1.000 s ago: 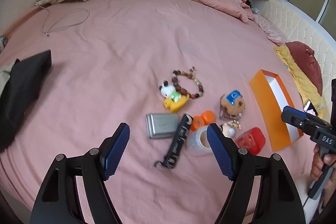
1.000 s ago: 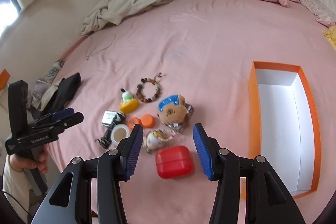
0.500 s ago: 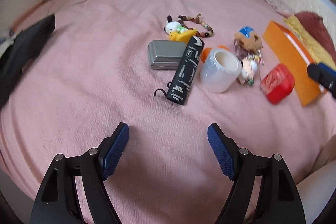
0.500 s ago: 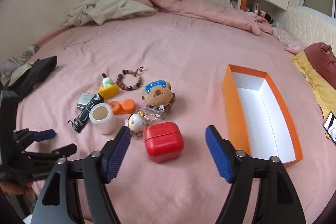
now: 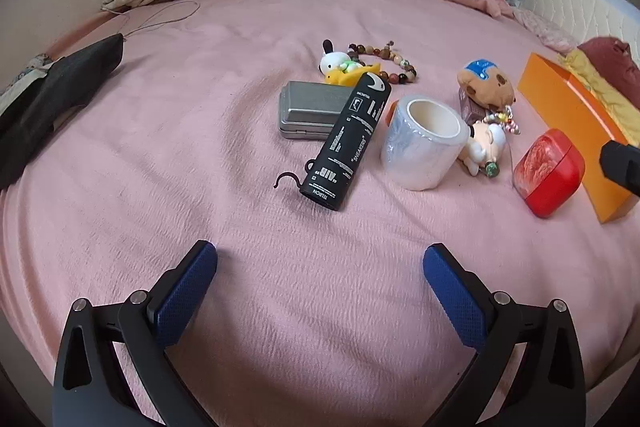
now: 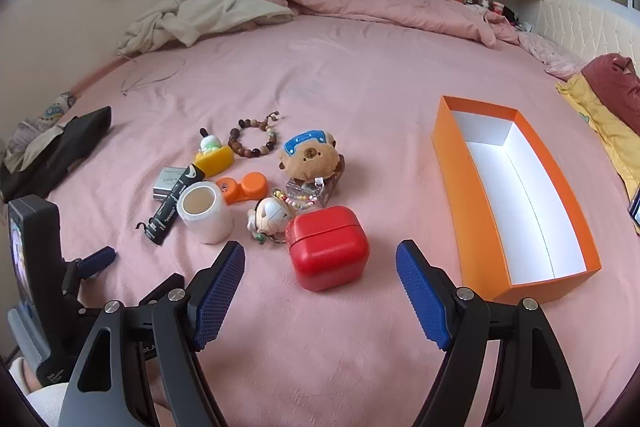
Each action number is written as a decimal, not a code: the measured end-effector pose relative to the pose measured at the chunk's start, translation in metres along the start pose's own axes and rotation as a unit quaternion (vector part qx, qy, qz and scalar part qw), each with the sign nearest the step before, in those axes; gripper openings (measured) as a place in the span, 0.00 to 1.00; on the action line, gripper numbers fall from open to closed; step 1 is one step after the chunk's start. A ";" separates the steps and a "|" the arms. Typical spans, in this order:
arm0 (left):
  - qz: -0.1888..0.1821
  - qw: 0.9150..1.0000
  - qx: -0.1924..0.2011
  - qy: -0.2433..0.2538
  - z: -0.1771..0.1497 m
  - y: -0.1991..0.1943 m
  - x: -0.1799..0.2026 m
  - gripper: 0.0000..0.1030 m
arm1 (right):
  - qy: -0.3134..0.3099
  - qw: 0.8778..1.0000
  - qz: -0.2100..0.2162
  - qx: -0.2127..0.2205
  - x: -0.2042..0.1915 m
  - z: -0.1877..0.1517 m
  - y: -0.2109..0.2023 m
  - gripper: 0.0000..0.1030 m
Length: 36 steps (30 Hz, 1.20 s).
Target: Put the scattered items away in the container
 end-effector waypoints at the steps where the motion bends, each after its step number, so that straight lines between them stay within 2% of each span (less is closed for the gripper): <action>1: 0.001 1.000 -0.005 0.002 0.001 0.001 0.000 1.00 | 0.001 1.000 0.001 0.000 0.001 0.000 -0.001 0.76; 6: 0.007 1.000 0.004 -0.020 0.000 0.000 -0.004 1.00 | 0.006 1.000 0.012 0.004 0.000 -0.002 -0.005 0.76; 19: 0.011 1.000 -0.005 -0.007 -0.001 0.000 0.004 1.00 | 0.021 0.999 0.026 -0.004 -0.002 -0.004 -0.004 0.76; 26: -0.036 0.999 -0.019 0.026 0.004 -0.011 -0.006 1.00 | 0.027 0.999 0.037 -0.020 -0.002 -0.006 0.004 0.76; 30: -0.016 0.998 -0.009 0.057 0.020 -0.016 -0.028 1.00 | 0.039 0.998 0.029 -0.035 0.002 -0.008 0.021 0.76; 36: -0.087 0.995 -0.013 0.045 0.036 -0.005 -0.022 1.00 | 0.070 0.994 0.001 -0.086 0.015 -0.024 0.063 0.76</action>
Point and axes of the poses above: each gripper's, at about its wrist camera, not at the fingertips, and y roughly the way its jaws point, x to its right, z to its top, the point moved 9 cm from there along y, roughly the way its jaws point, and after that the axes turned 14 degrees about y, right-handed, at the moved point
